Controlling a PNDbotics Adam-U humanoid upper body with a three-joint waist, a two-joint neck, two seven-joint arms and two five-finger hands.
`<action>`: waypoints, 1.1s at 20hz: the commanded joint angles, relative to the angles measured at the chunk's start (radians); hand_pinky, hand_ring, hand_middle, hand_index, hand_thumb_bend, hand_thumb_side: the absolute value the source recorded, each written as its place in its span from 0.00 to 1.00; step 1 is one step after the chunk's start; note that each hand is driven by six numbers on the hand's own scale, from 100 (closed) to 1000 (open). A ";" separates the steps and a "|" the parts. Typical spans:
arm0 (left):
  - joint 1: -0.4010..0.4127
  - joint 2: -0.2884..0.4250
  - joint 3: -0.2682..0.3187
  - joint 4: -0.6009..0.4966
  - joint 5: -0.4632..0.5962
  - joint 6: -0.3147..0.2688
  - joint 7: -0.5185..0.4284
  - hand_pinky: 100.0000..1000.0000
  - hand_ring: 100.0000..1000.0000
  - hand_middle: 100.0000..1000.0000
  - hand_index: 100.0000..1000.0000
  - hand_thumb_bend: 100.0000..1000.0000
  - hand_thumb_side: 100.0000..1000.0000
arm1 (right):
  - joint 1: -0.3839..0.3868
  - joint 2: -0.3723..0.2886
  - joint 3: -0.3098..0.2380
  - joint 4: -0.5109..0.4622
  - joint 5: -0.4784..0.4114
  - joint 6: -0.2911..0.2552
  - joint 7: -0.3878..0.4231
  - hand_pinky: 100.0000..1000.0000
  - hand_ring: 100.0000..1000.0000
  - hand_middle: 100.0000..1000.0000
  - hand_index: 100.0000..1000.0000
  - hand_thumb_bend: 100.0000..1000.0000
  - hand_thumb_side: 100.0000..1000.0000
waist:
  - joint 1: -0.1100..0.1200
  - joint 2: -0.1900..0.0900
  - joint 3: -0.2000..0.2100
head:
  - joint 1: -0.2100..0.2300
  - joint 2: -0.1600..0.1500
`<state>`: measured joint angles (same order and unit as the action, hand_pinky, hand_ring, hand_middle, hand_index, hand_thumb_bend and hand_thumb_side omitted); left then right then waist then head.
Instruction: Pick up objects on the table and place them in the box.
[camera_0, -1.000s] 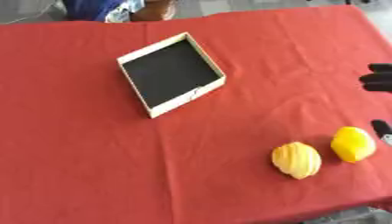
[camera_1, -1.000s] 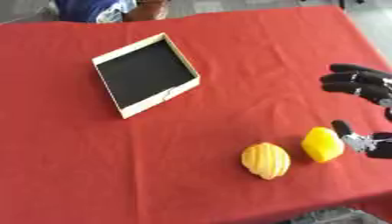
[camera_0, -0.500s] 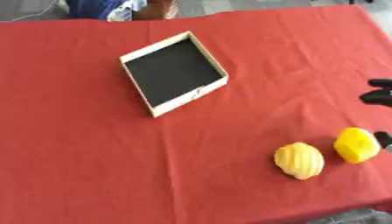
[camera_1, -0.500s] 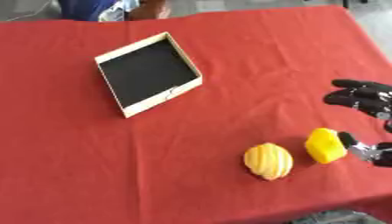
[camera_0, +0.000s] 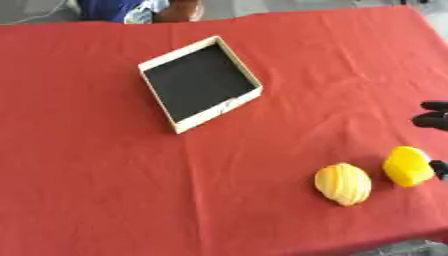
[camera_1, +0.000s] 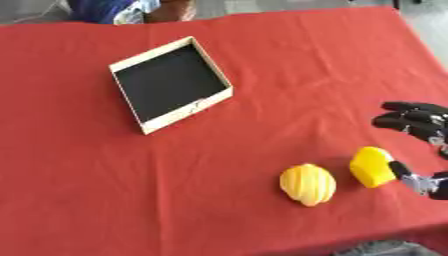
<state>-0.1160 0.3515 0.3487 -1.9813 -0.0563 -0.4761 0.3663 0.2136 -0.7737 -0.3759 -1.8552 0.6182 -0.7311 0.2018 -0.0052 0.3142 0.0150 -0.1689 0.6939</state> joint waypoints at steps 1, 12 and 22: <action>-0.008 0.018 0.004 -0.019 -0.001 0.001 -0.004 0.88 0.77 0.79 0.87 0.06 0.72 | 0.006 -0.016 -0.018 0.003 0.016 0.006 -0.007 0.94 1.00 0.85 0.97 0.00 0.23 | -0.003 -0.012 -0.002 | 0.002 0.002; -0.011 0.016 0.004 -0.019 0.002 0.000 -0.004 0.88 0.77 0.79 0.87 0.06 0.72 | 0.008 -0.023 0.010 0.075 0.078 -0.008 -0.020 0.95 1.00 0.87 0.98 0.00 0.25 | -0.002 -0.008 0.004 | -0.001 0.001; -0.013 0.011 0.002 -0.019 0.004 0.003 -0.007 0.89 0.76 0.79 0.87 0.06 0.72 | -0.006 -0.022 0.027 0.118 0.103 -0.035 -0.014 0.95 1.00 0.87 0.99 0.00 0.23 | 0.002 -0.004 0.010 | -0.008 0.000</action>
<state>-0.1229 0.3505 0.3485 -1.9813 -0.0533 -0.4739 0.3621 0.2108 -0.7688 -0.3425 -1.7385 0.7108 -0.7633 0.1866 -0.0027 0.3232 0.0251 -0.1744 0.6939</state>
